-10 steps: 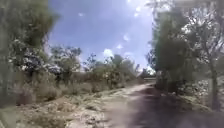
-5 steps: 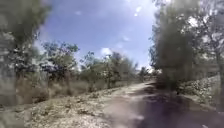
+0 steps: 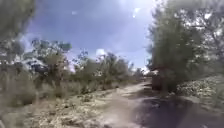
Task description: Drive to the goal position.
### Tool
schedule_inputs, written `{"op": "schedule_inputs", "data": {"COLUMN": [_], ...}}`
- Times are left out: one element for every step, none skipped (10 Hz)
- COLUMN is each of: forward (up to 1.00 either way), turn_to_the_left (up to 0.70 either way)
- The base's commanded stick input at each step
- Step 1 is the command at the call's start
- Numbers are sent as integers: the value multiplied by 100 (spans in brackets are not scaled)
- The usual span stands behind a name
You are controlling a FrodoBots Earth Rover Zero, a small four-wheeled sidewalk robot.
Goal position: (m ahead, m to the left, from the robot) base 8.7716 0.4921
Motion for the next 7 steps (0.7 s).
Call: {"op": "schedule_inputs", "data": {"forward": [70, 70, 70, 70, 70, 70, 70], "turn_to_the_left": [0, 0, 0, 0, 0, 0, 0]}}
